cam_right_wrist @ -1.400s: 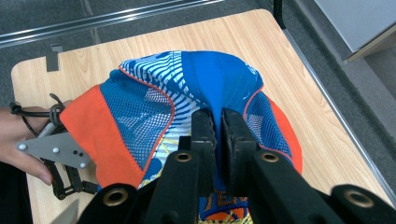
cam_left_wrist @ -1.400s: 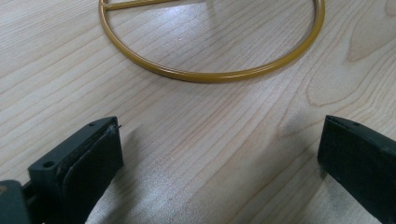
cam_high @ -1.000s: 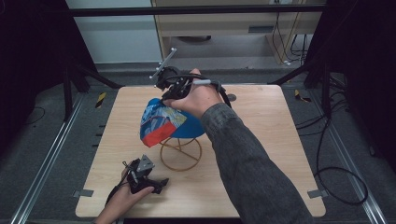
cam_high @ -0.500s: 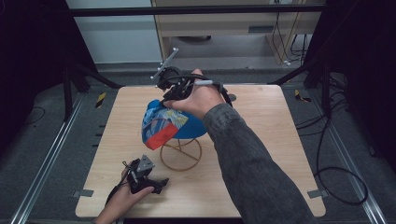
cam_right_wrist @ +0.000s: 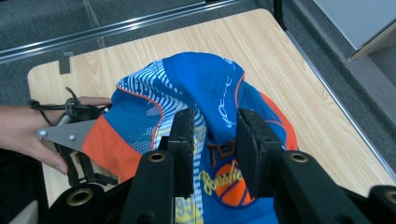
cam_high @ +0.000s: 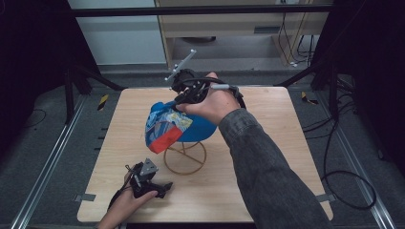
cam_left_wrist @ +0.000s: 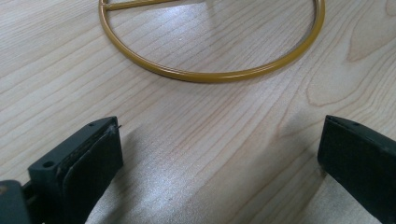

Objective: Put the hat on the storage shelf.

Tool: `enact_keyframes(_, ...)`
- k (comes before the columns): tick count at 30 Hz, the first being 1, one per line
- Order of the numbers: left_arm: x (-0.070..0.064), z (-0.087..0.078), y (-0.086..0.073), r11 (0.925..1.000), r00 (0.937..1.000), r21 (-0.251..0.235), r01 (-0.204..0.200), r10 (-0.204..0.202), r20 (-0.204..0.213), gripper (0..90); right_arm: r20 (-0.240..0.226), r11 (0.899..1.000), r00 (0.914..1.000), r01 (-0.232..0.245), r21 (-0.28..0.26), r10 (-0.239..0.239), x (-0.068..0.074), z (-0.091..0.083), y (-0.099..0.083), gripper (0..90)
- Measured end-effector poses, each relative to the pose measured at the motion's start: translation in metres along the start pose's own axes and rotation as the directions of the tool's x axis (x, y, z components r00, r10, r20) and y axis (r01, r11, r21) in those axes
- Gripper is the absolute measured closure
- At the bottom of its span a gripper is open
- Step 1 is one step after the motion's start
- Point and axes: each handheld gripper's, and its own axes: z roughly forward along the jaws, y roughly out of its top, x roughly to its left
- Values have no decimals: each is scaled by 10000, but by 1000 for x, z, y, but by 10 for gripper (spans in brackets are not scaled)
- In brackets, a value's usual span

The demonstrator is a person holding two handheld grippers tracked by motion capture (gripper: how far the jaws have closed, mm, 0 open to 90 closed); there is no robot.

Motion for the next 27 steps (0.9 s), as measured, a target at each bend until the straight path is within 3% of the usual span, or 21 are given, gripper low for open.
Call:
enact_keyframes(11,0,0,0,10000,10000,2,-1,1,2,0,85,9996,9998,-158,-216,159,3,-7,-10,664)
enact_keyframes(27,0,0,0,10000,10000,-6,-4,4,-12,0,704,9950,9946,-712,-697,761,2,-23,-37,416)
